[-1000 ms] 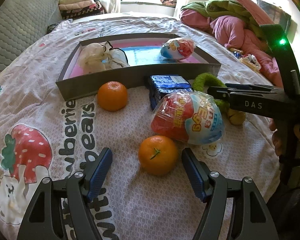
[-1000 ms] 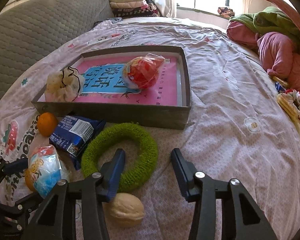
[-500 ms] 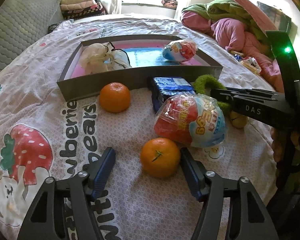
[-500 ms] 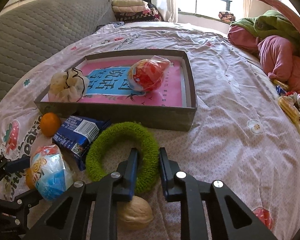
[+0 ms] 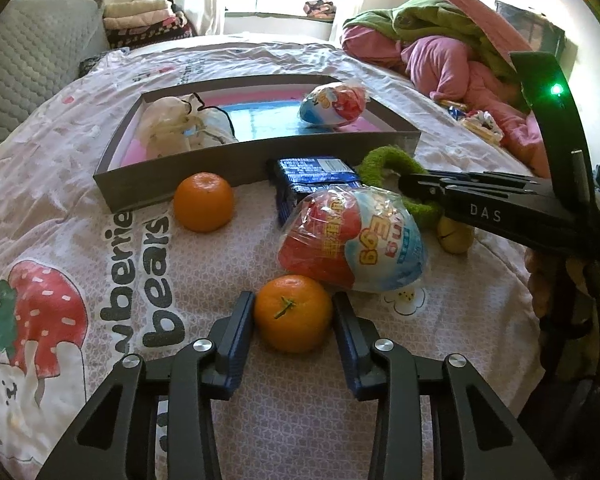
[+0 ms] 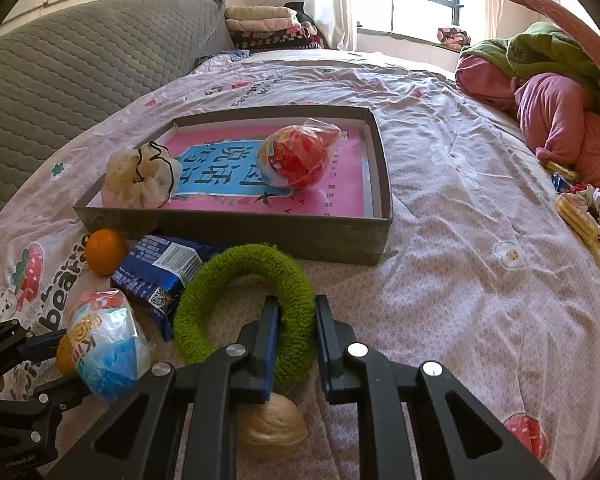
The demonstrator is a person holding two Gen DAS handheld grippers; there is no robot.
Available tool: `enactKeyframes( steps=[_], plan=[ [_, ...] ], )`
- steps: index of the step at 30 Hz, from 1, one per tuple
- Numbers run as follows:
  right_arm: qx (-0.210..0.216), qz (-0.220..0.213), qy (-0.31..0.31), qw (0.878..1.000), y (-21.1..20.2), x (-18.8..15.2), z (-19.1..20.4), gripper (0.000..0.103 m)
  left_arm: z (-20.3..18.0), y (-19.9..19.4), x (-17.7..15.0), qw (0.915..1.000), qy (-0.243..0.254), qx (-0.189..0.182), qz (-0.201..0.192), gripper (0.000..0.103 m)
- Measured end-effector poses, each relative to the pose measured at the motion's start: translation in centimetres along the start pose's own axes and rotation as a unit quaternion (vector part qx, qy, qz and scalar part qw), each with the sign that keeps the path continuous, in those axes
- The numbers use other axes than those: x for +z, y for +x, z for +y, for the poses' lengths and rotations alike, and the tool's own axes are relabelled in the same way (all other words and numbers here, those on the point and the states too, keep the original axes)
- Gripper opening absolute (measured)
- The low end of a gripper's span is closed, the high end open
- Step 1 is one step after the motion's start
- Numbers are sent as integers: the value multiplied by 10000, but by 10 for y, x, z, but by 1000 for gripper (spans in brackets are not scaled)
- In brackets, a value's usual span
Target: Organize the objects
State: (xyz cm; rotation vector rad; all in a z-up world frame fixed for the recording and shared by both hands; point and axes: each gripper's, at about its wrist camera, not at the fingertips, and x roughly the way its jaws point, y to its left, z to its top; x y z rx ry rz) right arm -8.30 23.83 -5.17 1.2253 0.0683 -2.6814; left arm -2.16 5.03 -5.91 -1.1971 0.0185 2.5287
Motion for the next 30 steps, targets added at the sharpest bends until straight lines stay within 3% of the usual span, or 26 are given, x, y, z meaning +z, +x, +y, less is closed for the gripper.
enactKeyframes(
  steps=[17, 30],
  plan=[
    [67, -215, 38, 9997, -9, 1, -2, 17, 13, -12, 3, 9994, -298, 11, -180, 39],
    [158, -555, 37, 9983, -23, 3, 0, 17, 22, -21, 9, 9983, -313, 271, -420, 39]
  ],
)
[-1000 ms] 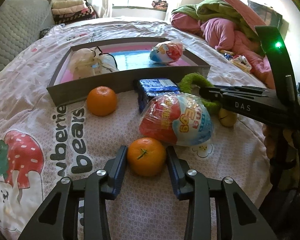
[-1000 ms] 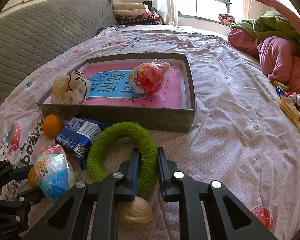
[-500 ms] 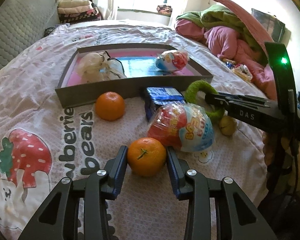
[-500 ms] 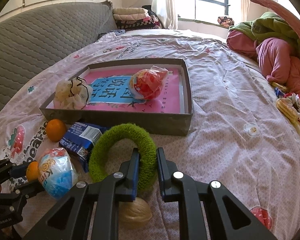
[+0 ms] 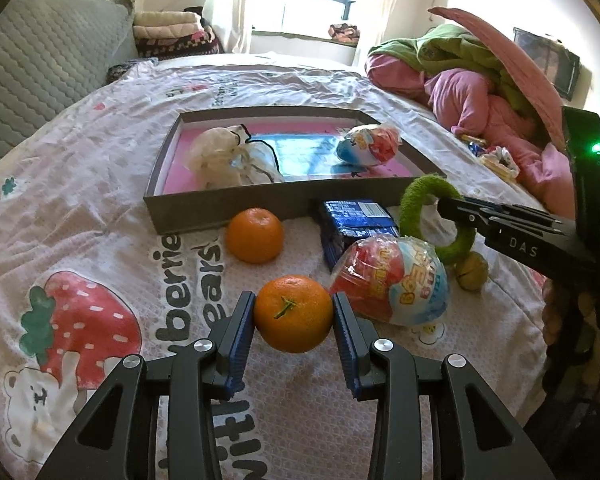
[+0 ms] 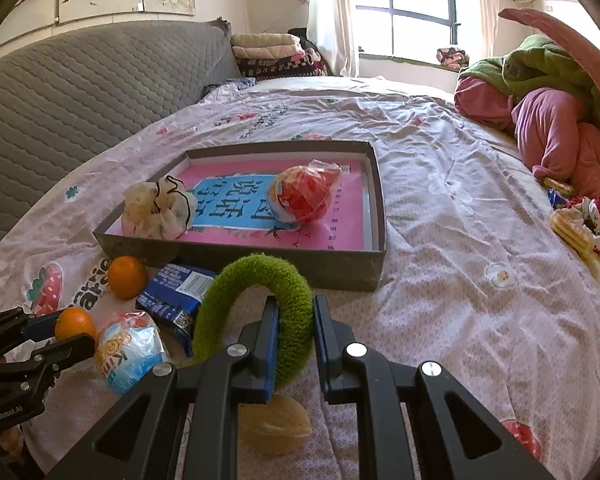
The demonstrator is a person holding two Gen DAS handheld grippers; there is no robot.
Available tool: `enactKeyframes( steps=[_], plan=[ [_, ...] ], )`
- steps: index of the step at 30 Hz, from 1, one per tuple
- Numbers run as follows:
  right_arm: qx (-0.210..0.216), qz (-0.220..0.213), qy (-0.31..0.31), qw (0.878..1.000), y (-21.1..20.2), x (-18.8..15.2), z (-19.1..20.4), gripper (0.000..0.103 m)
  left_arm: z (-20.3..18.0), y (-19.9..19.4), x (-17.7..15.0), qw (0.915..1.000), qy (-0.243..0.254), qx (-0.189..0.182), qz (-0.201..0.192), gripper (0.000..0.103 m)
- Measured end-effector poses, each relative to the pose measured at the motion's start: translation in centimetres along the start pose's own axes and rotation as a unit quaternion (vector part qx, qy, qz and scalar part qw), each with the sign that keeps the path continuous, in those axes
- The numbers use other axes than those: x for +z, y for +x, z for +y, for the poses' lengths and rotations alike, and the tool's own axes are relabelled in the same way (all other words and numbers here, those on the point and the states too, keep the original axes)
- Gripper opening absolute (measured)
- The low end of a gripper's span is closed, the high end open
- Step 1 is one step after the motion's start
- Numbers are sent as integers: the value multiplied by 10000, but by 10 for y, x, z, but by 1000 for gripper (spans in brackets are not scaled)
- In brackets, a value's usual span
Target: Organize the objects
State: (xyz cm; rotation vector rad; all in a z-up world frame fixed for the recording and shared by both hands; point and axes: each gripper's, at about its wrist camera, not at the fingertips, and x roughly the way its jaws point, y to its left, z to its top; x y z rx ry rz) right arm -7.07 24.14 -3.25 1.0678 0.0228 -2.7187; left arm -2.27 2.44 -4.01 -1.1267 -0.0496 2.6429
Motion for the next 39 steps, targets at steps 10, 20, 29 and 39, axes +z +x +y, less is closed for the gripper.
enactKeyframes(
  steps=[10, 20, 29, 39],
  plan=[
    [155, -251, -65, 9995, -11, 2, 5, 17, 1, 1, 1, 10000, -17, 36, -16, 39],
    [205, -367, -53, 9991, -17, 5, 6, 17, 2, -3, 8, 9997, -64, 225, -67, 39],
    [284, -388, -47, 9988, -17, 8, 8, 17, 2, -2, 22, 9991, -110, 402, -97, 39],
    [394, -483, -138, 9980, -19, 17, 13, 17, 4, 6, 42, 9989, -145, 433, -142, 39]
  ],
)
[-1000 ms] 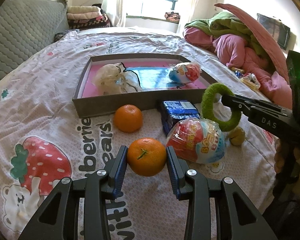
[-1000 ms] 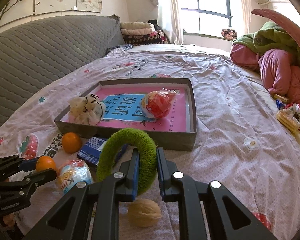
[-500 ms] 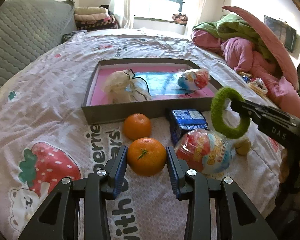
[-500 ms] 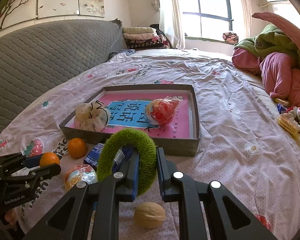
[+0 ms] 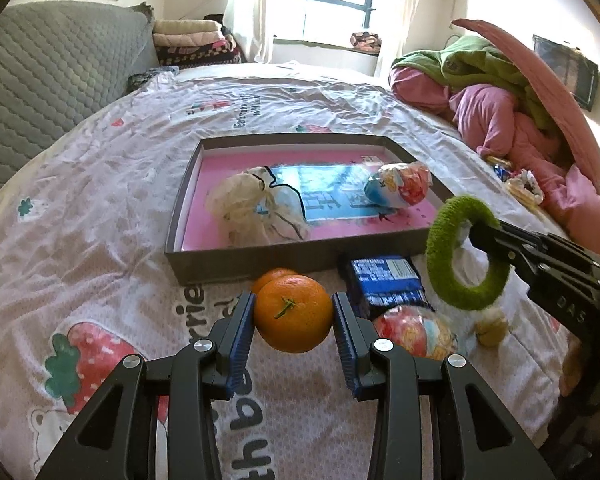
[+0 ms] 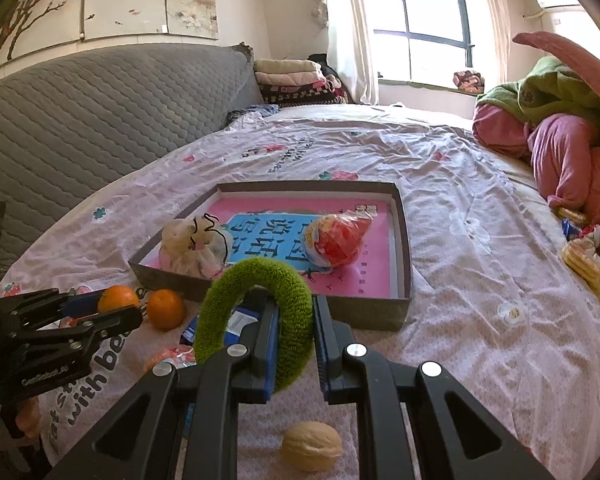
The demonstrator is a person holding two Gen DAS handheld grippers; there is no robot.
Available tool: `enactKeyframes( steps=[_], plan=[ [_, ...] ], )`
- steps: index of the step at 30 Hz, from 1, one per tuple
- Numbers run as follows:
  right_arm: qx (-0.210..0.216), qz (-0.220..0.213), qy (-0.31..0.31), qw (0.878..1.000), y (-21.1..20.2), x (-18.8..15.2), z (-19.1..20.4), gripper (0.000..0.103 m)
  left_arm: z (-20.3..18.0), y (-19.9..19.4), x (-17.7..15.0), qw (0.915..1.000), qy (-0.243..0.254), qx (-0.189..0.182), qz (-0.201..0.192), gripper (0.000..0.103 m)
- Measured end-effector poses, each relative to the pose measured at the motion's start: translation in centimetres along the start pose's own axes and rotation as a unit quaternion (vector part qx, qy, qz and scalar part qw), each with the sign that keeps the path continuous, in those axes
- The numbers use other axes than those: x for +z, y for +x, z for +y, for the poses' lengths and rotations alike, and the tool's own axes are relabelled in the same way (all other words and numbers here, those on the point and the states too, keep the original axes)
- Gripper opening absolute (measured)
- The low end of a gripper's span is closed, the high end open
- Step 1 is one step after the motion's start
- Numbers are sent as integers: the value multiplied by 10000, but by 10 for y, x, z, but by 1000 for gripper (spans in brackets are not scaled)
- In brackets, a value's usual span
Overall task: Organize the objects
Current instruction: 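Carry the tangerine in left gripper while right gripper carries the ring over the tray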
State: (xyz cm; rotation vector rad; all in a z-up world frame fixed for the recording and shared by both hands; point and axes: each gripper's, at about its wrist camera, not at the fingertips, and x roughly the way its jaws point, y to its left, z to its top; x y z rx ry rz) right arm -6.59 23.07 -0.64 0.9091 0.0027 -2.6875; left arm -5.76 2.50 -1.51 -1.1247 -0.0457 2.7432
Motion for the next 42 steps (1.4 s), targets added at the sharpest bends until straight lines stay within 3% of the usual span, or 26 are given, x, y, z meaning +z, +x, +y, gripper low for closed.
enactKeyframes(
  steps=[19, 42],
  plan=[
    [0, -175, -187, 9997, 14, 25, 2, 17, 1, 9, 40, 9995, -36, -71, -300, 39],
    [105, -350, -323, 9988, 25, 44, 10, 17, 17, 11, 68, 9985, 45, 108, -531, 39]
  ],
)
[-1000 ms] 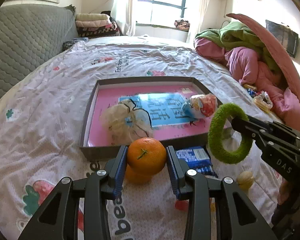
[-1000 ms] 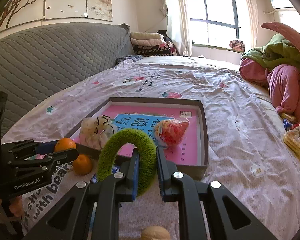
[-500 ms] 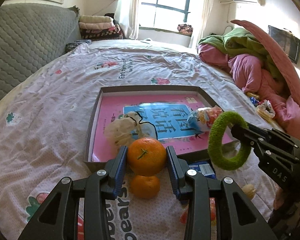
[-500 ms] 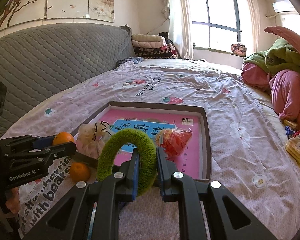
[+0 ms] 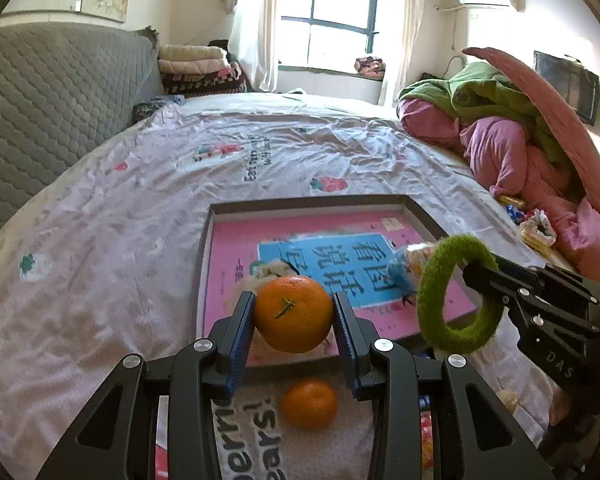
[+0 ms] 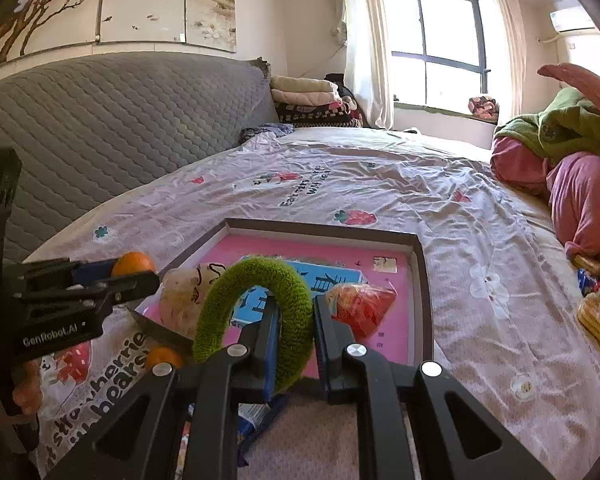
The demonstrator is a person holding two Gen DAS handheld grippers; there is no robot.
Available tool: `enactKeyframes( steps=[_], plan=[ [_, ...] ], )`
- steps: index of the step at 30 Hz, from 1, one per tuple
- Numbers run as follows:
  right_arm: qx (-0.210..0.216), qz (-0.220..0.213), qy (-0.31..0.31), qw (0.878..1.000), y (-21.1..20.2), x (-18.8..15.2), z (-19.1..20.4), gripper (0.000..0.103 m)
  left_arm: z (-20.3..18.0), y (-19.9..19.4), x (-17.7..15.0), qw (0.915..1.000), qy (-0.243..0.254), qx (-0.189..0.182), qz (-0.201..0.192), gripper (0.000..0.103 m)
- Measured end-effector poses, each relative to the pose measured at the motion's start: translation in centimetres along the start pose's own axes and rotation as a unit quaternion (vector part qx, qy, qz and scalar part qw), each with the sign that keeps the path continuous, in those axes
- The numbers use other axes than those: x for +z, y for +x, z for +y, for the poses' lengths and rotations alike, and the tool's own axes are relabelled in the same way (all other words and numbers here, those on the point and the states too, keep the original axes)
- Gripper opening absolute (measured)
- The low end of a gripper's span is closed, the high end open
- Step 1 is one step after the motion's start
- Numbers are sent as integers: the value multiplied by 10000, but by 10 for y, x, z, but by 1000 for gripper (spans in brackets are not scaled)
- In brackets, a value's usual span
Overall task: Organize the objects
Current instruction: 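Carry the tangerine in left gripper while right gripper carries the ring over the tray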
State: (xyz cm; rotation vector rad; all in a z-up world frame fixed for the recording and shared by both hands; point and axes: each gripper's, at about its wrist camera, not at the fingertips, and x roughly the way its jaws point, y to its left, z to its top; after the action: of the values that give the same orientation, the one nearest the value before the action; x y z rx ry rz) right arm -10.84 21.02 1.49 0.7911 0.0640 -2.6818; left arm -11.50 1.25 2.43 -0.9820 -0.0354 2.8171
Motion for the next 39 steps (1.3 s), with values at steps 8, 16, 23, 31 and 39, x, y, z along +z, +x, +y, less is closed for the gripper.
enactKeyframes(
  steps=[8, 16, 23, 31, 39],
  plan=[
    [-10, -12, -144, 9999, 12, 10, 3, 17, 5, 7, 13, 9999, 94, 33, -60, 39],
    [-47, -75, -170, 9998, 15, 17, 1, 17, 11, 10, 22, 9998, 141, 54, -125, 39],
    [-42, -185, -206, 9996, 15, 29, 1, 17, 16, 10, 32, 9996, 158, 104, -200, 39],
    [-47, -235, -254, 9994, 20, 37, 4, 17, 26, 14, 45, 9994, 187, 183, -245, 39],
    [-67, -202, -241, 9995, 26, 40, 0, 17, 42, 29, 48, 9997, -30, 240, -82, 39]
  ],
)
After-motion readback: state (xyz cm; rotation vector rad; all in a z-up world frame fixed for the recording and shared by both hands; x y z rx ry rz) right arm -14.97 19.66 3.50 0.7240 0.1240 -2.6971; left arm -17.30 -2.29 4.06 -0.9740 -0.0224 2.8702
